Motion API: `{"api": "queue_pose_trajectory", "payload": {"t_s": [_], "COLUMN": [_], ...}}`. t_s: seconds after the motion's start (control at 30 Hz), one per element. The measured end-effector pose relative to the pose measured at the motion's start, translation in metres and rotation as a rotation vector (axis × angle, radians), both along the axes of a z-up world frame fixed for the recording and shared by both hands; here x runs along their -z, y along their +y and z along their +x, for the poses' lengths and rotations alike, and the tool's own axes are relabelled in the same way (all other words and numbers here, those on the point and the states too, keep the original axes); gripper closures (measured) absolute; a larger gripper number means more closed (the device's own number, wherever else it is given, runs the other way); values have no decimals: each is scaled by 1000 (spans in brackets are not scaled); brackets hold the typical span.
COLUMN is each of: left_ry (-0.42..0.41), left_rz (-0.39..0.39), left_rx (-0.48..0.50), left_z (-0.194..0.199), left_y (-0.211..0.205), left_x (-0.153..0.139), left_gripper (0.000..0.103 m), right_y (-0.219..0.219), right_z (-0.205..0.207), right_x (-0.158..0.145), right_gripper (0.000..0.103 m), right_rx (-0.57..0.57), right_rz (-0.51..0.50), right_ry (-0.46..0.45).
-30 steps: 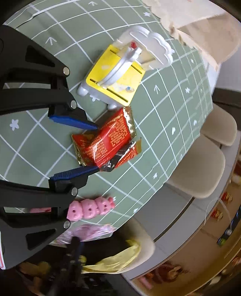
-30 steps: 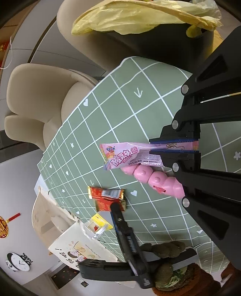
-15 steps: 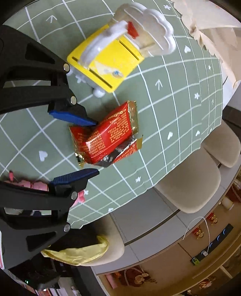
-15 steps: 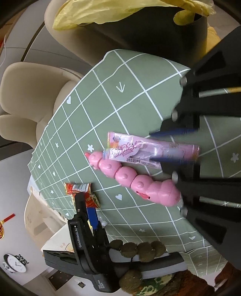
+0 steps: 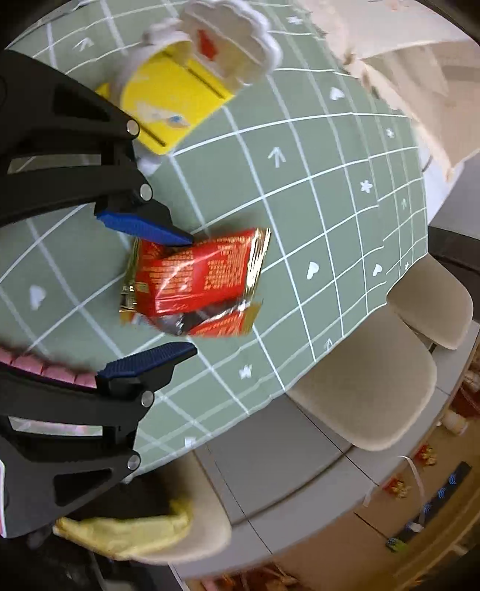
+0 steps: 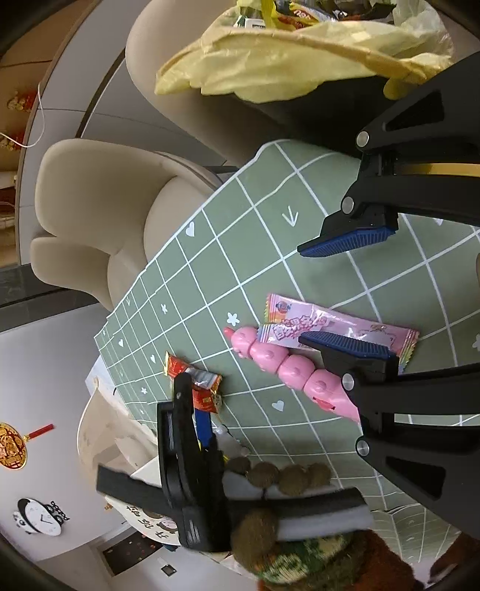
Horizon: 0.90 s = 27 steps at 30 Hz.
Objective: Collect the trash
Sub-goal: 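Grasp the red snack bag with the left gripper while right regrasps the pink candy, then carry the red snack bag and pink candy over the yellow trash bag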
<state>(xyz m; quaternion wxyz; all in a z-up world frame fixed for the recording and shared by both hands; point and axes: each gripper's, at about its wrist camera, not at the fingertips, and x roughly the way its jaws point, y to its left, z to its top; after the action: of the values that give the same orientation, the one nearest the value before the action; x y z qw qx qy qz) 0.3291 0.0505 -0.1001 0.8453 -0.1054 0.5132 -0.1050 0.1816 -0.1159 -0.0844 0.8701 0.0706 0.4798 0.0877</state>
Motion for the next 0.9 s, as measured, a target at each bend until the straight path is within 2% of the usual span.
{"api": "queue_pose_trajectory", "payload": {"t_s": [0.07, 0.17, 0.2, 0.23, 0.4, 0.57, 0.7, 0.73, 0.77, 0.8, 0.9], "left_ry": [26, 29, 34, 41, 47, 62, 56, 51, 41, 34, 6], "left_rz": [9, -6, -5, 1, 25, 7, 5, 8, 14, 17, 15], "left_rx": [9, 30, 37, 42, 71, 65, 38, 33, 26, 21, 19], "left_z": [2, 0, -2, -3, -34, -79, -113, -119, -127, -133, -147], "left_y": [0, 4, 6, 6, 21, 47, 63, 65, 68, 71, 76], "left_x": [6, 6, 6, 7, -1, -13, -25, -28, -32, -36, -50], "left_gripper": [52, 59, 68, 69, 71, 71, 70, 70, 70, 70, 70], "right_y": [-1, -3, -4, -4, 0, 11, 24, 28, 32, 35, 40], "right_z": [-2, -4, -4, -4, -5, 3, 11, 12, 13, 14, 9], "right_x": [1, 7, 11, 13, 23, 30, 34, 34, 34, 35, 28], "right_gripper": [63, 63, 63, 63, 63, 63, 64, 68, 81, 88, 96], "right_rx": [-8, -11, -9, -7, -10, -24, -49, -58, -69, -83, -123], "right_rz": [-5, 24, 38, 47, 102, 119, 70, 47, 6, -17, -14], "right_ry": [1, 21, 36, 45, 87, 114, 99, 92, 88, 93, 88]}}
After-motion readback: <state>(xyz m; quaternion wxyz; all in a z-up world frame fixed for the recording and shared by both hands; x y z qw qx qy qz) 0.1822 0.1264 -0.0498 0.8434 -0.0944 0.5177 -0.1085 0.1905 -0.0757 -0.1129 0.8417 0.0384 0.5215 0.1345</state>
